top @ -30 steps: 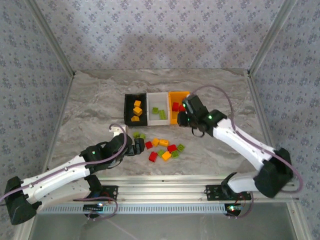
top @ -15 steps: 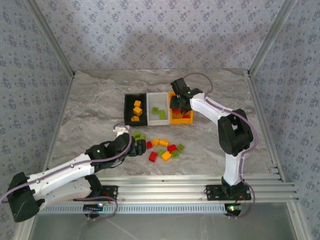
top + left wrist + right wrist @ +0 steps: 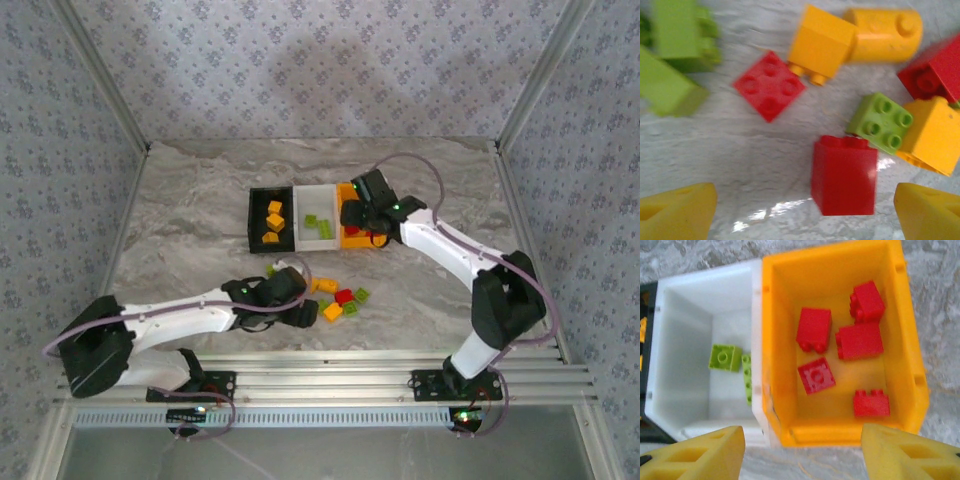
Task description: Sort the legos into containers by color
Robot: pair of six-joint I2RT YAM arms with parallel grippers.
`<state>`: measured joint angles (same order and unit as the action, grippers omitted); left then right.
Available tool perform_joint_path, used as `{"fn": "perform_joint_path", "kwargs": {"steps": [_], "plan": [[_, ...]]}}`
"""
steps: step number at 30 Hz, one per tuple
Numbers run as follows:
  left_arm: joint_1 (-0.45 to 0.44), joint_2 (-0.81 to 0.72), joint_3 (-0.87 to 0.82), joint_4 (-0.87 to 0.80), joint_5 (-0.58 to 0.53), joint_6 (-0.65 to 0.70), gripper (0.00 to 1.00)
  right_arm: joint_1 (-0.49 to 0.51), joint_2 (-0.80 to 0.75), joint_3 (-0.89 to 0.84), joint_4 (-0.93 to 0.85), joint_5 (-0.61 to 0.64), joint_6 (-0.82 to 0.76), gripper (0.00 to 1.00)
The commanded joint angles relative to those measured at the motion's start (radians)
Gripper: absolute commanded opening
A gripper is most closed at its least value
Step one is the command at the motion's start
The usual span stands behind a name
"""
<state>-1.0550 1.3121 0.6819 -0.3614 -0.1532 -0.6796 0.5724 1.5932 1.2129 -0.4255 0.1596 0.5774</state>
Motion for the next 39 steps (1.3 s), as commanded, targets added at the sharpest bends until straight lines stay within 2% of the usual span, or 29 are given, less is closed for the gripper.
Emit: {"fn": "perform_joint_path", "kwargs": {"steps": [1, 6, 14, 18, 21, 26, 29, 31, 36, 39], "plan": [[-0.026, 0.056, 0.042, 0.013, 0.015, 0.047, 0.87, 0.002, -0.079, -0.098, 0.025, -0.003, 0.044, 0.65], [-0.043, 0.158, 0.083, 0.035, 0.015, 0.060, 0.76, 0.008, -0.200, -0.208, 0.048, 0.013, 0.095, 0.65], [-0.049, 0.234, 0.105, 0.041, 0.008, 0.066, 0.57, 0.009, -0.328, -0.262, 0.029, 0.029, 0.100, 0.66], [-0.068, 0.202, 0.104, 0.011, 0.002, 0.048, 0.40, 0.006, -0.361, -0.278, 0.017, 0.036, 0.104, 0.66], [-0.088, 0.151, 0.105, -0.036, -0.011, 0.027, 0.31, 0.006, -0.386, -0.302, 0.019, 0.037, 0.114, 0.66], [-0.086, 0.012, 0.137, -0.107, -0.043, 0.028, 0.28, 0.007, -0.439, -0.359, 0.021, 0.044, 0.135, 0.66], [-0.031, -0.014, 0.237, -0.119, -0.028, 0.083, 0.28, 0.006, -0.472, -0.401, 0.019, 0.044, 0.149, 0.66], [0.022, 0.024, 0.327, -0.099, 0.011, 0.130, 0.28, 0.007, -0.489, -0.428, 0.013, 0.043, 0.163, 0.66], [0.107, 0.278, 0.647, -0.090, 0.068, 0.254, 0.28, 0.011, -0.523, -0.490, -0.012, 0.041, 0.189, 0.66], [0.162, 0.465, 0.837, -0.110, 0.113, 0.271, 0.28, 0.014, -0.547, -0.511, -0.033, 0.043, 0.199, 0.66]]}}
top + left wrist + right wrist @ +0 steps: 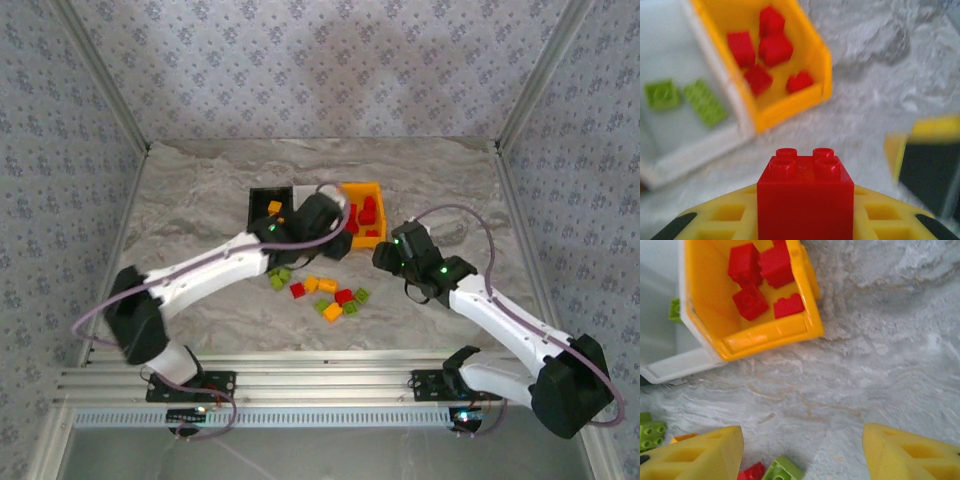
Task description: Sort the legos into containers by color
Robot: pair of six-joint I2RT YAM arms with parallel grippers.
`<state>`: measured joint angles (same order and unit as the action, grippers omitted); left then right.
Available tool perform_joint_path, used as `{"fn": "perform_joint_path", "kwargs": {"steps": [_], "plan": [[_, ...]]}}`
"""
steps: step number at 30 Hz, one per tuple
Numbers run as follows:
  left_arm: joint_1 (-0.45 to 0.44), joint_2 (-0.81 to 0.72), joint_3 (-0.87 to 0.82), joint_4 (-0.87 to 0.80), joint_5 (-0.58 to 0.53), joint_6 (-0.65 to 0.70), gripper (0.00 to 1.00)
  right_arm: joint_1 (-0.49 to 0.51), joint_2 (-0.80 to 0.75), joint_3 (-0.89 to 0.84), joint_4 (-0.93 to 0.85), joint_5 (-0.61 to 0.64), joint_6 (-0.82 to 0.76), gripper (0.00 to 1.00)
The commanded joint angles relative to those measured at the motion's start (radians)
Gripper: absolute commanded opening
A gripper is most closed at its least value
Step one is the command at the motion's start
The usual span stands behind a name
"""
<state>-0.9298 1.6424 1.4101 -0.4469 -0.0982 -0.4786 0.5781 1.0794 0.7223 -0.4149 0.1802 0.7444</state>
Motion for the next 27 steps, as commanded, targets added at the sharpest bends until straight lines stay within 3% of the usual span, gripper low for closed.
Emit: {"fn": "perform_joint_path", "kwargs": {"steps": [1, 8, 10, 16, 21, 27], "plan": [[0.051, 0.185, 0.161, -0.031, 0.071, 0.071, 0.28, 0.010, -0.040, -0.027, -0.047, 0.021, 0.033, 0.66], [0.098, 0.490, 0.509, -0.129, 0.083, 0.072, 0.36, 0.020, -0.087, -0.051, -0.081, 0.023, 0.046, 0.66], [0.099, 0.538, 0.582, -0.151, 0.078, 0.068, 0.42, 0.022, -0.090, -0.054, -0.081, 0.021, 0.047, 0.66], [0.098, 0.562, 0.697, -0.191, 0.101, 0.051, 0.77, 0.028, -0.081, -0.057, -0.069, -0.002, 0.053, 0.67], [0.084, 0.392, 0.576, -0.111, 0.113, 0.036, 0.99, 0.040, -0.070, -0.050, -0.059, -0.022, 0.047, 0.69], [0.040, 0.035, 0.162, 0.086, 0.111, -0.008, 0.99, 0.095, -0.014, -0.048, -0.004, -0.074, 0.012, 0.70]]}}
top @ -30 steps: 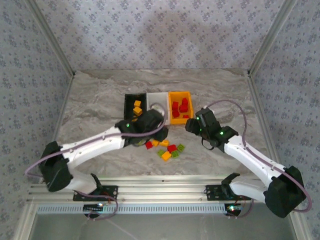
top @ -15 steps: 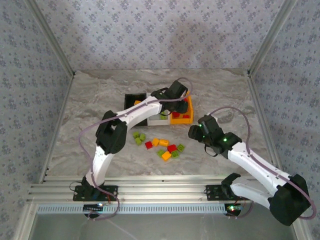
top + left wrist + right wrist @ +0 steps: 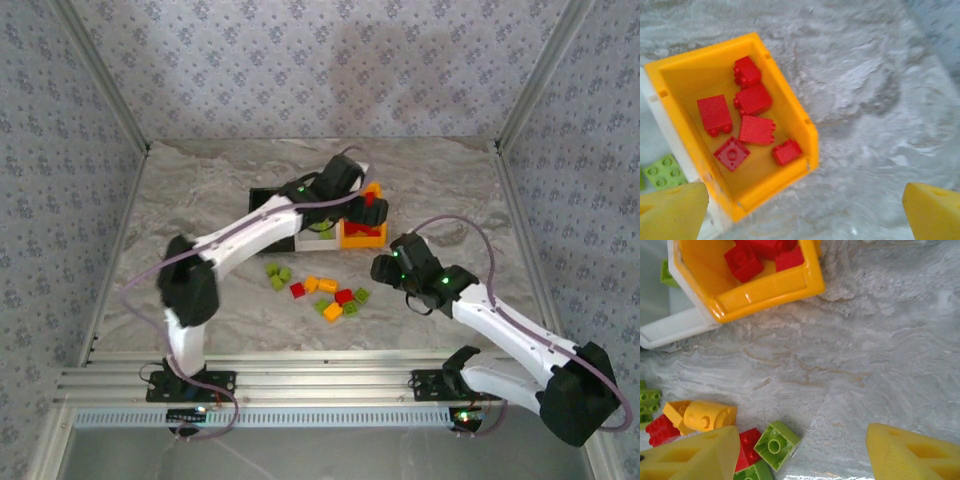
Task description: Sort the legos into containers by color
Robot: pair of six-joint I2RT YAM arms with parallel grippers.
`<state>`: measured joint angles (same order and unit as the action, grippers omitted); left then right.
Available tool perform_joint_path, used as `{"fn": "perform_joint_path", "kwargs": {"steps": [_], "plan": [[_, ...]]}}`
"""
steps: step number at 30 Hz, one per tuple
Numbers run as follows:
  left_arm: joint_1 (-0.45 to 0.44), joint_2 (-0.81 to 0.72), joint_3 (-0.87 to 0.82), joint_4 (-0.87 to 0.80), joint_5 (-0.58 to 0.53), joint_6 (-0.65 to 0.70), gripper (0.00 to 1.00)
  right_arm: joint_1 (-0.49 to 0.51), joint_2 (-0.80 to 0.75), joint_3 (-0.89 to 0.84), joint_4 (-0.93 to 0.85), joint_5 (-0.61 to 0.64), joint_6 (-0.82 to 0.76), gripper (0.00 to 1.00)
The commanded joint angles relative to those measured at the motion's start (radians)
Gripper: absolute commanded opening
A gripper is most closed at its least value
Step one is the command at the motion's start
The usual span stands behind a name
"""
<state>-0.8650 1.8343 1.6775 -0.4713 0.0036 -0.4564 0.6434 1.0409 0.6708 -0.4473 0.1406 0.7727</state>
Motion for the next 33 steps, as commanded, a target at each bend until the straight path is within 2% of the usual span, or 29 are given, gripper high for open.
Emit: {"fn": "perform_joint_path", "kwargs": {"steps": [1, 5, 10, 13, 18, 23, 29, 33], "plan": [[-0.037, -0.223, -0.188, 0.133, -0.004, -0.036, 0.99, 0.054, 0.047, 0.008, 0.043, -0.038, -0.029, 0.70], [-0.083, -0.457, -0.486, 0.153, -0.123, -0.077, 1.00, 0.142, 0.147, 0.062, 0.079, -0.036, -0.075, 0.70], [-0.099, -0.790, -0.847, 0.078, -0.257, -0.229, 0.99, 0.250, 0.331, 0.197, 0.088, -0.028, -0.181, 0.70], [-0.098, -0.976, -0.962, -0.013, -0.303, -0.297, 0.99, 0.293, 0.465, 0.297, 0.075, -0.031, -0.243, 0.70], [-0.095, -1.193, -1.046, -0.160, -0.370, -0.370, 1.00, 0.309, 0.667, 0.454, 0.022, -0.030, -0.322, 0.67], [-0.091, -1.289, -1.094, -0.197, -0.391, -0.410, 0.99, 0.278, 0.747, 0.509, 0.010, -0.036, -0.328, 0.66], [-0.088, -1.289, -1.116, -0.191, -0.396, -0.411, 0.99, 0.221, 0.724, 0.436, 0.070, -0.119, -0.329, 0.69], [-0.077, -1.290, -1.127, -0.179, -0.398, -0.407, 0.99, 0.217, 0.697, 0.376, 0.095, -0.225, -0.348, 0.68]]}}
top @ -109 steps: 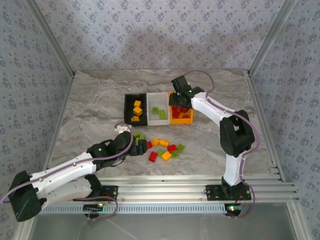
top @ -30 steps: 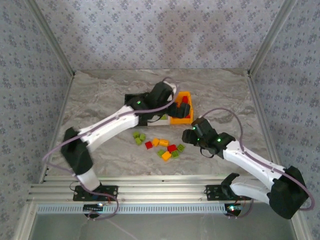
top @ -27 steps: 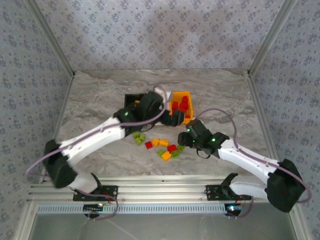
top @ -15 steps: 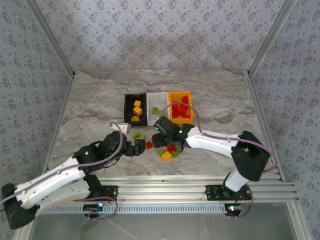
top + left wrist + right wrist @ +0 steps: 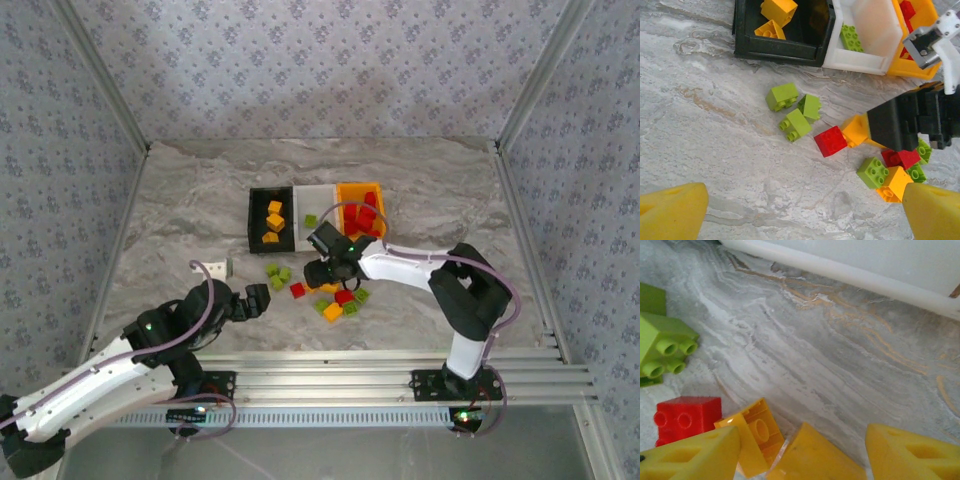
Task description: Sort the legos into containers by color
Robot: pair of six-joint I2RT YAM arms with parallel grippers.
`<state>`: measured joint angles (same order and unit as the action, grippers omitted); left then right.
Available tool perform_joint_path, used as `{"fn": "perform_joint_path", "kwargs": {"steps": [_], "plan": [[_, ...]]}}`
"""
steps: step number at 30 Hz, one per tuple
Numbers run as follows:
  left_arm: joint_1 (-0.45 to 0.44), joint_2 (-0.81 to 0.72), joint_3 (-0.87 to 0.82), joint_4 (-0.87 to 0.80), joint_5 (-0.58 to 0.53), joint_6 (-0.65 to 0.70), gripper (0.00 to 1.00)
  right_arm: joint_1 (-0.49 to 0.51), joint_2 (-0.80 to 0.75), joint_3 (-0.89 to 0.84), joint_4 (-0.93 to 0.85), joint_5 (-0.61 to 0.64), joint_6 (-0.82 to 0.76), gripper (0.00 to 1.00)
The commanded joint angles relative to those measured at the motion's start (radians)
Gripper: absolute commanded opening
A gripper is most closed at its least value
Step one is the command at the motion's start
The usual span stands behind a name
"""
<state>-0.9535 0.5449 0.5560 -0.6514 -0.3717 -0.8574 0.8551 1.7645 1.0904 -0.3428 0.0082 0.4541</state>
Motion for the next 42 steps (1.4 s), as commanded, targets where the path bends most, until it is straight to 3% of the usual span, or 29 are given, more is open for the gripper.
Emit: {"fn": "perform_joint_path", "kwargs": {"steps": [1, 10, 13, 19, 23, 33, 42], "plan": [[0.017, 0.000, -0.007, 0.003, -0.020, -0.005, 0.99, 0.007, -0.029, -0.058, -0.005, -0.114, -0.022, 0.68], [0.046, -0.002, -0.034, 0.023, 0.016, -0.008, 0.99, 0.062, -0.085, -0.135, -0.036, -0.026, 0.035, 0.62], [0.053, -0.002, -0.041, 0.030, 0.029, -0.012, 0.99, 0.070, -0.130, -0.159, -0.015, -0.067, 0.069, 0.64], [0.061, -0.006, -0.041, 0.026, 0.032, -0.012, 0.99, 0.096, -0.205, -0.141, -0.031, 0.081, 0.099, 0.68], [0.068, -0.012, -0.038, 0.017, 0.031, -0.008, 0.99, 0.098, -0.149, -0.070, -0.094, 0.104, 0.071, 0.67], [0.076, -0.037, -0.053, 0.004, 0.039, -0.019, 0.99, 0.087, 0.009, 0.011, -0.141, 0.157, 0.087, 0.53], [0.083, -0.038, -0.065, 0.007, 0.038, -0.016, 0.99, 0.041, -0.059, -0.083, -0.166, 0.196, 0.143, 0.44]]}}
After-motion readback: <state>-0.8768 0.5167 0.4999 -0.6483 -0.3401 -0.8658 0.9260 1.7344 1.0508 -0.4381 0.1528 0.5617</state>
